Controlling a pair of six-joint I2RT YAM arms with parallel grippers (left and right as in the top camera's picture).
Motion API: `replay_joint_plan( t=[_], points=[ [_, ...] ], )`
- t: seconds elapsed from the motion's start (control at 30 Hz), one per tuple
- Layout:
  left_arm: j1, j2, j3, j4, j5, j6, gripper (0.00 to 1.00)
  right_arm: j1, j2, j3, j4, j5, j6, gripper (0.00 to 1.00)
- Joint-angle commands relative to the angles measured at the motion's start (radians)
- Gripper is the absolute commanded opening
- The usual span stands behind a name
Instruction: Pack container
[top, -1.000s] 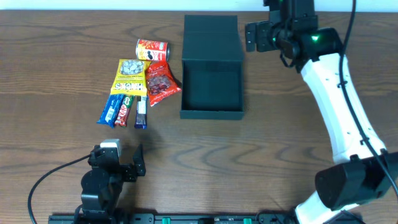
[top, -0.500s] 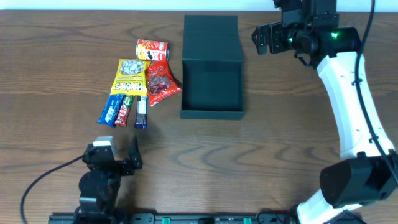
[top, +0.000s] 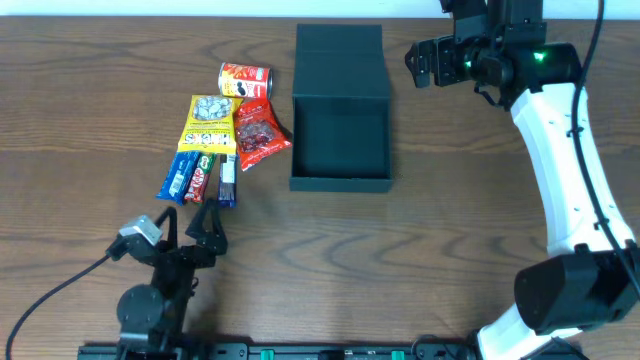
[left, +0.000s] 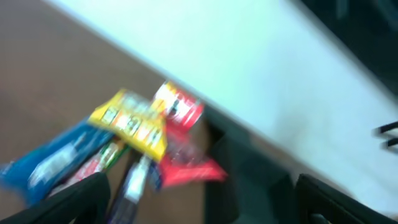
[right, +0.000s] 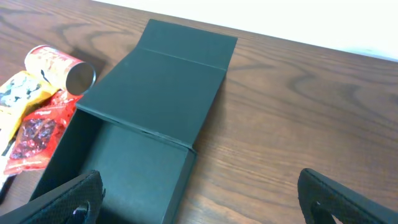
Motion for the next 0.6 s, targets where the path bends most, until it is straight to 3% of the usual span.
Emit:
replay_joint_plan(
  t=[0.0,0.17,0.33,0.57],
  points=[
    [0.000,0.037,0.011,0.051,0.026,0.062,0.96,0.017,-0.008,0.008,0.012,-0.011,-0.019,0.99],
    [0.000,0.207,0.108,0.049,0.027,0.161,0.95,0.020,-0.008,0.008,0.022,-0.011,-0.019,0.99],
    [0.000,0.484,0.293,0.021,0.025,0.380,0.95,0.024,-0.008,0.008,0.015,-0.011,-0.016,0.99],
    [0.000,1.039,0.752,-0.227,0.038,0.597,0.95,0.027,-0.008,0.008,-0.033,-0.010,-0.012,0.99]
  ],
)
